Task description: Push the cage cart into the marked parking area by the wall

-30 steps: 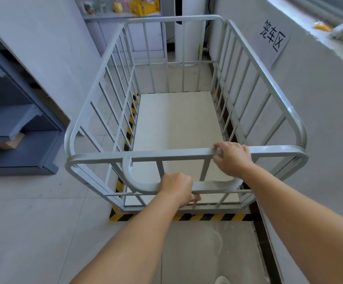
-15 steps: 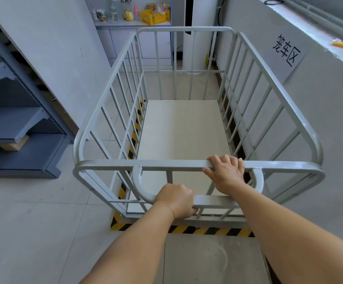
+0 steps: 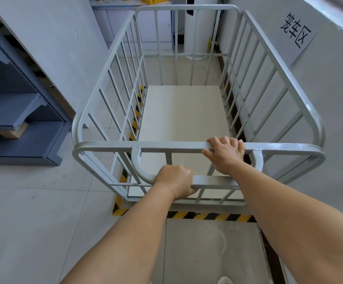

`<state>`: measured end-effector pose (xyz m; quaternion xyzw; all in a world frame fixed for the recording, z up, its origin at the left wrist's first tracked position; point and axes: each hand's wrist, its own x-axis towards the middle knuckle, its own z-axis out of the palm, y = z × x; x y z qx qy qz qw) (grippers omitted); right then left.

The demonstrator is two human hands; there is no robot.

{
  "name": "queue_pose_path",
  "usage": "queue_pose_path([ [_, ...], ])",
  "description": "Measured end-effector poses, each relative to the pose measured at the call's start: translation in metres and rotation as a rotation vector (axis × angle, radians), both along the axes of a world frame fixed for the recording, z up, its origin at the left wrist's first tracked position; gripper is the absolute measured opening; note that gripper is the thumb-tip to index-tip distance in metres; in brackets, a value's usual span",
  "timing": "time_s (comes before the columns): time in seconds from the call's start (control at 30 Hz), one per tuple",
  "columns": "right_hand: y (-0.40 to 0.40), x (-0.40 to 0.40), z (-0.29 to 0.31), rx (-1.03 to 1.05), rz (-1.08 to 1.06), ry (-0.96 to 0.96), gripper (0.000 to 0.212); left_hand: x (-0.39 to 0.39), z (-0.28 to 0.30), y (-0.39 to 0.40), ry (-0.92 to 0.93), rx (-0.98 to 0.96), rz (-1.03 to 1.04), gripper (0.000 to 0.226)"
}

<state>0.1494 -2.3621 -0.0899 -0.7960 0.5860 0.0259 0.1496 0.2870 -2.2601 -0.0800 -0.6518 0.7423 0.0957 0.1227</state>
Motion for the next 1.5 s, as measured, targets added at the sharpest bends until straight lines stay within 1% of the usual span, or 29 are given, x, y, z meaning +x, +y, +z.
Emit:
queue_pose_path([
  [0.13, 0.002, -0.001, 0.001, 0.012, -0.003, 0.0, 0.042, 0.0, -0.003, 0.004, 0.054, -0.019, 0.048, 0.045],
  [0.3, 0.012, -0.003, 0.006, 0.047, -0.015, -0.047, 0.064, -0.002, -0.002, 0.009, 0.18, -0.045, 0.082, 0.065],
  [0.43, 0.03, -0.001, 0.014, 0.076, -0.049, -0.057, 0.072, 0.001, 0.001, 0.018, 0.209, -0.081, 0.06, 0.065],
  [0.53, 0.045, 0.002, 0.019, 0.089, -0.071, -0.063, 0.072, 0.008, 0.004, 0.026, 0.218, -0.091, 0.088, 0.058],
  [0.63, 0.063, 0.007, 0.02, 0.058, -0.062, -0.072, 0.07, 0.017, 0.006, 0.036, 0.236, -0.098, 0.105, 0.049],
  [0.8, 0.098, 0.012, 0.018, 0.031, 0.017, -0.041, 0.056, 0.025, 0.007, 0.045, 0.27, -0.135, 0.107, 0.03],
  [0.97, 0.117, 0.008, 0.016, 0.023, -0.044, -0.098, 0.041, 0.025, 0.009, 0.045, 0.282, -0.127, 0.129, 0.024],
  [1.23, 0.116, 0.01, 0.018, 0.045, -0.075, -0.118, 0.038, 0.022, 0.014, 0.046, 0.265, -0.123, 0.169, 0.023],
  [1.33, 0.113, 0.009, 0.021, 0.093, -0.061, -0.111, 0.043, 0.018, 0.017, 0.048, 0.259, -0.098, 0.206, 0.026],
  [1.4, 0.115, 0.008, 0.025, 0.131, -0.039, -0.13, 0.049, 0.016, 0.017, 0.052, 0.289, -0.084, 0.229, 0.034],
  [1.5, 0.117, -0.001, 0.032, 0.049, -0.081, -0.215, 0.058, 0.016, 0.016, 0.061, 0.364, -0.15, 0.266, 0.056],
])
